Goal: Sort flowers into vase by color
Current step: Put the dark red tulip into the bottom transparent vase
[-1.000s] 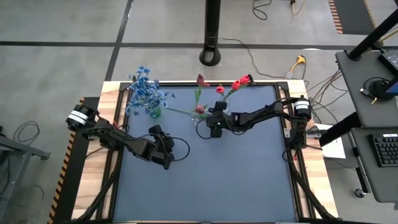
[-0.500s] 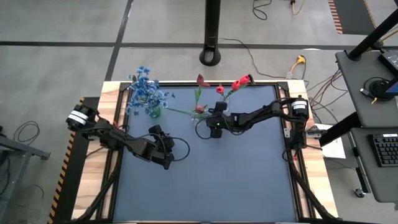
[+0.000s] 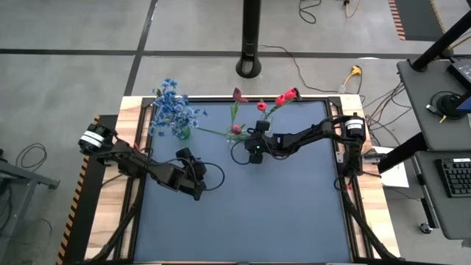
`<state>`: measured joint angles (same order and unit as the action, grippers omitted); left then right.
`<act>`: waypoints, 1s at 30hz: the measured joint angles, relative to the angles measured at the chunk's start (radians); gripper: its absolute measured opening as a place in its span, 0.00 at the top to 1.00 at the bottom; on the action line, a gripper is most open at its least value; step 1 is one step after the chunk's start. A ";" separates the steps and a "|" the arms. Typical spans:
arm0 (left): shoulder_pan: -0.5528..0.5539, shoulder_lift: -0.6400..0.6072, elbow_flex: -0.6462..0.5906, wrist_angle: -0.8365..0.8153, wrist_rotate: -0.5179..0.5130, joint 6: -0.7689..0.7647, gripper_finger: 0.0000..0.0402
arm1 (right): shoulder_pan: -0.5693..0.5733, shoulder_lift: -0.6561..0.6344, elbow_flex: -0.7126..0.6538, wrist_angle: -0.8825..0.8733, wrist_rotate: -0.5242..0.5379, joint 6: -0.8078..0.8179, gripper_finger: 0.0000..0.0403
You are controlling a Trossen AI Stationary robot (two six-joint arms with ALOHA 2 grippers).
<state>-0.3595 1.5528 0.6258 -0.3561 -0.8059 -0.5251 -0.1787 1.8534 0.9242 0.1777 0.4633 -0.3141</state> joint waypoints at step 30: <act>0.000 0.000 0.000 0.000 0.000 0.000 0.55 | 0.002 -0.034 0.017 -0.118 -0.052 0.112 0.50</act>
<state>-0.3595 1.5528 0.6258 -0.3561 -0.8059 -0.5251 -0.1772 1.8194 0.9417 0.0601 0.4114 -0.2020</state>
